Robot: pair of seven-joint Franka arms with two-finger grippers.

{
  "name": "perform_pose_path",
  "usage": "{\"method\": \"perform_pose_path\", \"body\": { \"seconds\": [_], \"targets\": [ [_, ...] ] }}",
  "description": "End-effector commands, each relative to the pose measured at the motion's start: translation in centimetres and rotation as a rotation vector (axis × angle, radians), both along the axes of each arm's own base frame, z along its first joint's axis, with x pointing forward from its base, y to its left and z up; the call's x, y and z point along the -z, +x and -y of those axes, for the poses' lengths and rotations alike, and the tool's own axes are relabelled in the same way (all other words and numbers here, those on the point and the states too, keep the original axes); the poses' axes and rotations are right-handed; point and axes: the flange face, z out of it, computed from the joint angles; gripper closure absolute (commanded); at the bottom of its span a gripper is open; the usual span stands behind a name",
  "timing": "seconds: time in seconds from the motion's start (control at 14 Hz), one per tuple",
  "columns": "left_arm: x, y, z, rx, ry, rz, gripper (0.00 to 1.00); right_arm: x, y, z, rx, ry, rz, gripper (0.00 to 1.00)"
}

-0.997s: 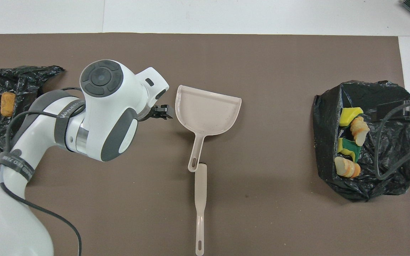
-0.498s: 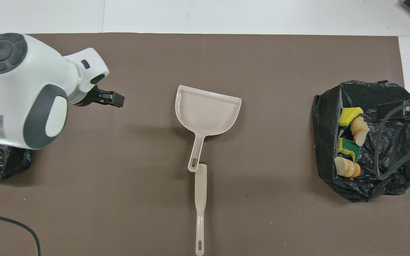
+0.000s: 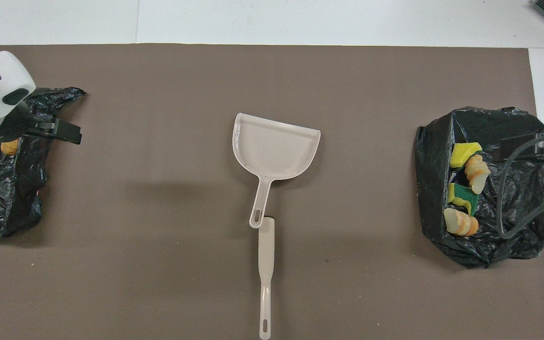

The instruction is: Sweep and dump trash in bin

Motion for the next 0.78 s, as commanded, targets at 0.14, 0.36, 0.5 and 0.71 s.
{"method": "perform_pose_path", "body": {
  "seconds": [0.14,0.36,0.5,0.71],
  "targets": [
    [-3.5,-2.8,-2.2,-0.095,0.008,-0.031,0.00,-0.4,-0.2,0.1,-0.011,-0.001,-0.009,0.00],
    [-6.6,-5.5,-1.0,-0.140,0.009,-0.037,0.00,-0.4,-0.2,0.1,-0.011,-0.001,-0.009,0.00],
    [-6.3,-6.1,-1.0,-0.127,0.012,-0.038,0.00,-0.4,-0.2,0.1,-0.011,-0.001,-0.009,0.00],
    [-6.4,-6.5,-1.0,-0.126,0.011,-0.037,0.00,-0.4,-0.2,0.1,-0.011,-0.001,-0.009,0.00]
  ]
}}
